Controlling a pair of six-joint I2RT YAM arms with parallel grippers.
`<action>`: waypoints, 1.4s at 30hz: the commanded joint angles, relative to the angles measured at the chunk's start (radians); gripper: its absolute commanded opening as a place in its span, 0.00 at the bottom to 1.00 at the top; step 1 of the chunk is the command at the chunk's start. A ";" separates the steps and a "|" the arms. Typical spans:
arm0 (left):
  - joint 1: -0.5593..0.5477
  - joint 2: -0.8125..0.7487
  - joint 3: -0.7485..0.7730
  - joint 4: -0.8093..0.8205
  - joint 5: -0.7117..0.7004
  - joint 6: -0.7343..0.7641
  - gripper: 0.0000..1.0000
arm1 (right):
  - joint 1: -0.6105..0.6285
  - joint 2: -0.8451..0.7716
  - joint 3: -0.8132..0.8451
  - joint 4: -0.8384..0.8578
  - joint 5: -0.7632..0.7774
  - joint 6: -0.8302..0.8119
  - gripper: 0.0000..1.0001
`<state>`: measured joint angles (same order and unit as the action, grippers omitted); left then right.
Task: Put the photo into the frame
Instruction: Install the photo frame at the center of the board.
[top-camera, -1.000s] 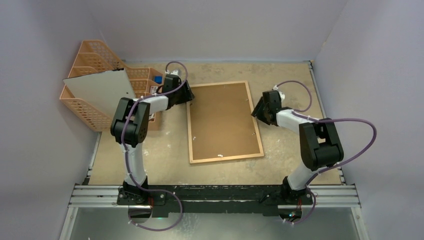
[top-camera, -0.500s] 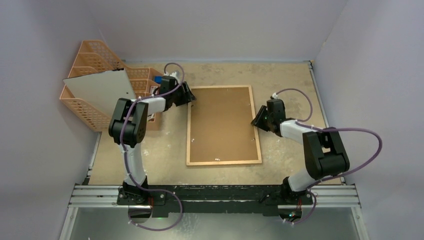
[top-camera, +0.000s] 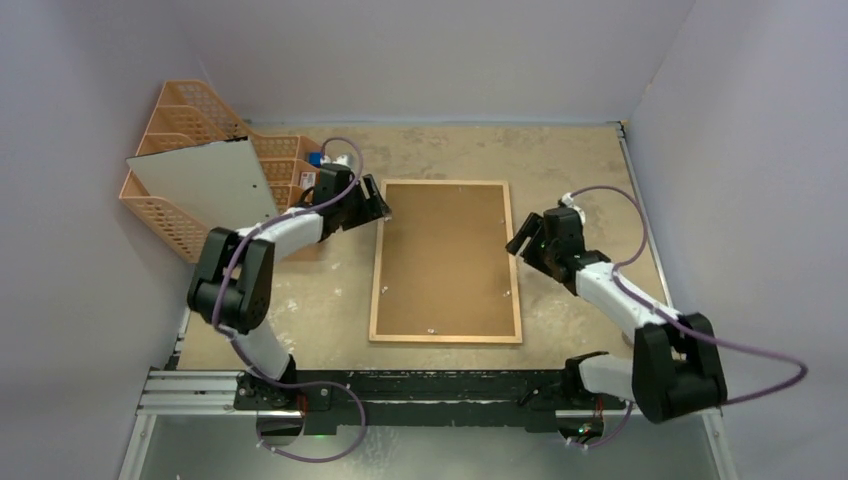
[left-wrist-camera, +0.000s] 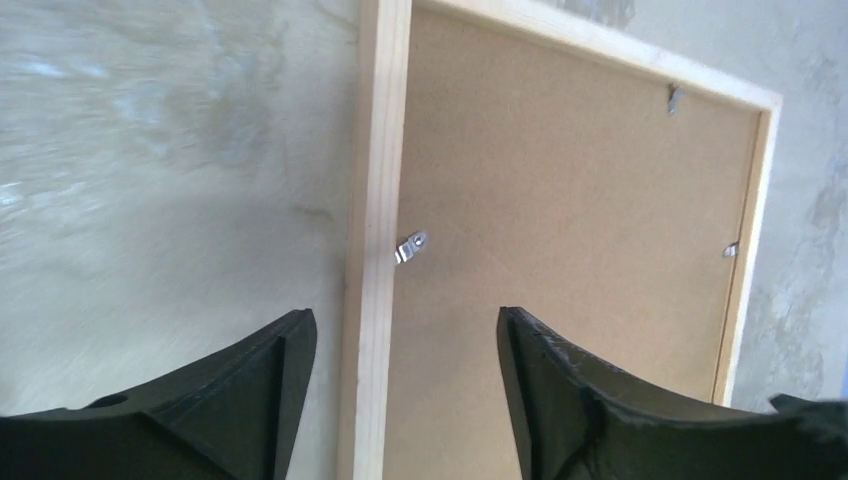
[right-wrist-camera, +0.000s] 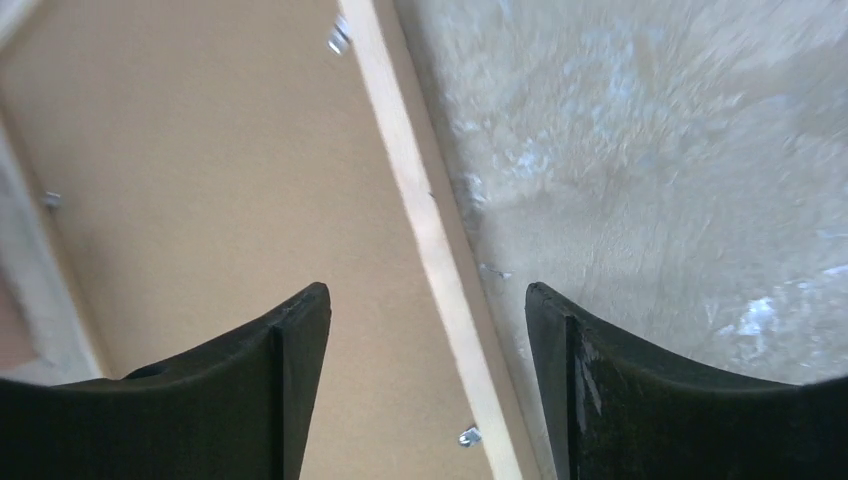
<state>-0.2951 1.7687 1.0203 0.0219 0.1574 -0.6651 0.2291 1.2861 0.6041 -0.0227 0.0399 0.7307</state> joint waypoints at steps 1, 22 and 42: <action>0.007 -0.226 -0.062 -0.102 -0.154 0.023 0.72 | 0.003 -0.159 0.063 -0.078 0.122 -0.006 0.74; -0.016 -0.701 -0.662 -0.060 0.114 -0.153 0.38 | 0.510 0.258 -0.038 0.773 -0.306 0.438 0.26; -0.031 -0.581 -0.690 0.058 0.225 -0.146 0.22 | 0.677 0.565 0.182 0.705 -0.171 0.465 0.24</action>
<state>-0.3130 1.1870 0.3401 0.0402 0.3592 -0.8036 0.8917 1.8515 0.7551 0.7166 -0.2066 1.1938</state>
